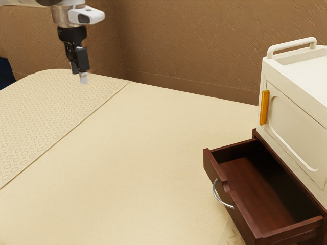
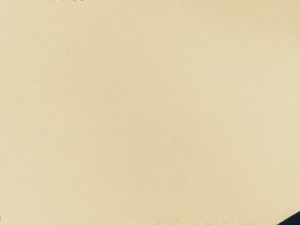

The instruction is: Push the drawer handle with one arm to close the drawer

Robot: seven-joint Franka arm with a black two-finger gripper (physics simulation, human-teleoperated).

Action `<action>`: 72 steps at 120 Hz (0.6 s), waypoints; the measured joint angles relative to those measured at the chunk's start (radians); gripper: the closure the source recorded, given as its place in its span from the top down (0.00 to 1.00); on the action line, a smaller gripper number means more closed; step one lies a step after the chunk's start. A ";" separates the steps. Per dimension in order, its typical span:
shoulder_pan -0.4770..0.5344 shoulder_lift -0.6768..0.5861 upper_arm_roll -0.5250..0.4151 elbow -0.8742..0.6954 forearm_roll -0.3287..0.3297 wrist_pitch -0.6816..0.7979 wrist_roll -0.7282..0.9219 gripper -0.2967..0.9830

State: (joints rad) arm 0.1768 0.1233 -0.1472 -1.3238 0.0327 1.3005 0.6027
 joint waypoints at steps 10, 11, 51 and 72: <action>0.001 0.000 0.000 0.000 -0.001 -0.004 0.043 0.77; 0.001 0.000 0.000 0.000 -0.001 -0.005 0.047 0.77; -0.006 -0.252 -0.361 -0.007 -0.120 -0.071 0.085 0.77; -0.025 -0.249 -0.485 -0.455 -0.248 0.109 -0.009 0.75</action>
State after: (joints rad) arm 0.1516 -0.1254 -0.6325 -1.7790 -0.2150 1.4092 0.5937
